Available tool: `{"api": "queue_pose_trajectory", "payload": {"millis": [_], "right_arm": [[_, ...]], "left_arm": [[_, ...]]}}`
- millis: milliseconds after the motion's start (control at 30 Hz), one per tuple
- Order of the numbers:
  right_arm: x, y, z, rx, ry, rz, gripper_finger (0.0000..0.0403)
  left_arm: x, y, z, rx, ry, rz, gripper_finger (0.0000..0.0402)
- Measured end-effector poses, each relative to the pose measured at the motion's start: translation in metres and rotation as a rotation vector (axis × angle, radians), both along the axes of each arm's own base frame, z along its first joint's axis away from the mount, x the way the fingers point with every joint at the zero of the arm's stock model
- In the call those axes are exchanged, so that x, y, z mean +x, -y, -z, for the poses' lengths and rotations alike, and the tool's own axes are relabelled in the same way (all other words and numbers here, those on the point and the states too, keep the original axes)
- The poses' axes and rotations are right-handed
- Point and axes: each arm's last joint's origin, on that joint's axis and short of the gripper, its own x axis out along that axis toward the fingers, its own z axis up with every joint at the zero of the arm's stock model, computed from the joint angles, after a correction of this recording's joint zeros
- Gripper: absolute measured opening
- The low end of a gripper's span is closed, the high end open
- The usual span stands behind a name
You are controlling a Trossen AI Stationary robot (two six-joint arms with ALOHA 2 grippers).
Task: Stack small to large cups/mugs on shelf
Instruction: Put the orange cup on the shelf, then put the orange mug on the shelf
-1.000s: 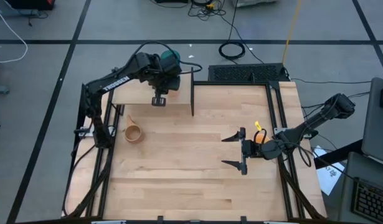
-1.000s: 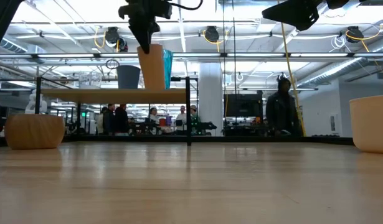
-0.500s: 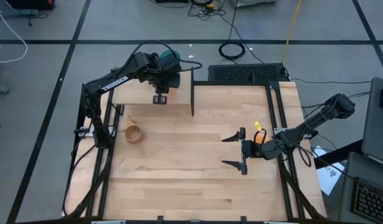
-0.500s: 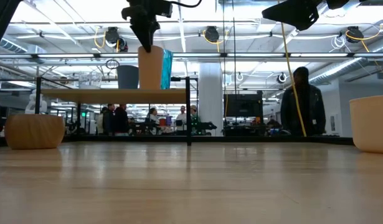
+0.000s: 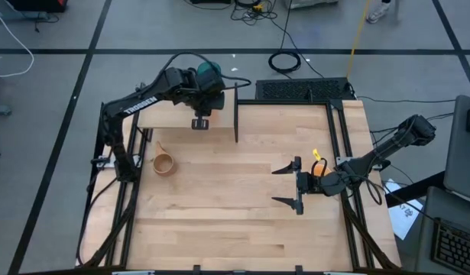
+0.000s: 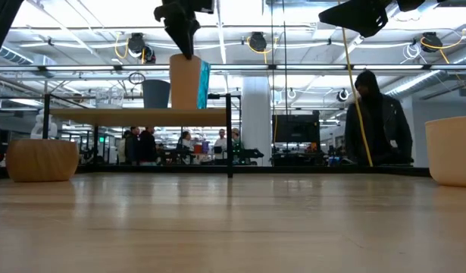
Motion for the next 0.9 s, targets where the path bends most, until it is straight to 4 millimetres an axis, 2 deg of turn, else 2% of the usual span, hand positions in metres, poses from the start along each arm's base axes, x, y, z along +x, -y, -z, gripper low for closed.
{"api": "queue_pose_trajectory", "payload": {"millis": [233,433,633,767,900], "right_arm": [[0.000,0.000,0.000,0.007,-0.003,0.002,0.0391],[0.000,0.000,0.001,0.019,-0.010,0.005,0.0391],[-0.007,0.000,-0.002,0.091,-0.022,0.007,0.0391],[-0.017,0.001,-0.002,0.143,-0.057,0.008,0.0391],[-0.025,0.003,0.001,0.169,-0.175,0.042,0.0391]], "left_arm": [[-0.006,0.012,-0.013,0.045,0.049,-0.008,0.0077],[-0.024,0.034,-0.042,0.085,0.195,-0.016,0.0077],[-0.046,0.074,-0.067,0.052,0.354,-0.055,0.0077],[-0.050,0.103,-0.072,0.016,0.405,-0.067,0.0077],[-0.050,0.136,-0.073,-0.003,0.452,-0.085,0.0076]]}}
